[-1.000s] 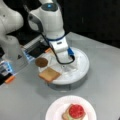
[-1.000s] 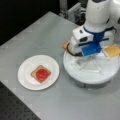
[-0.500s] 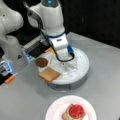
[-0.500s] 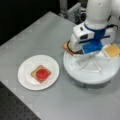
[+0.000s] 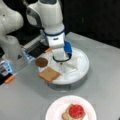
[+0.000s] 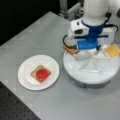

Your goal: Ingredient selection for cheeseburger or sandwich

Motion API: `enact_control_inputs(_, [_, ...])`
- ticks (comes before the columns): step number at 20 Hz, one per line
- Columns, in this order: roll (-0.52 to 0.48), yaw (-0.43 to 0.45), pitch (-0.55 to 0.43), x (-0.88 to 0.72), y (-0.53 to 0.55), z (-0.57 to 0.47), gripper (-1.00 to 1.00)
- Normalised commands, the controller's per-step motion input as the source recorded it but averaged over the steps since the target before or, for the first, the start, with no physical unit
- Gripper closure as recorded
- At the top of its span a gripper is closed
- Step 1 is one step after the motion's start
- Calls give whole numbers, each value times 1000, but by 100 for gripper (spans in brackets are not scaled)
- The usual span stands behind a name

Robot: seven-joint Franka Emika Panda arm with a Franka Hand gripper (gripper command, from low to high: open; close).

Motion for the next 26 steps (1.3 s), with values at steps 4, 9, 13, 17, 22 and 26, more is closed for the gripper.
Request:
enact_control_inputs(4, [181, -423, 242, 313, -100, 363, -100])
enact_control_inputs(9, [268, -450, 304, 302, -166, 354, -100])
enact_control_inputs(13, [301, -435, 285, 271, -233, 228, -100])
enact_control_inputs(17, [402, -381, 311, 195, -269, 190, -100])
enact_control_inputs(22, [514, -283, 302, 145, -297, 215, -100])
enact_control_inputs(26, [538, -129, 199, 168, -288, 111, -100])
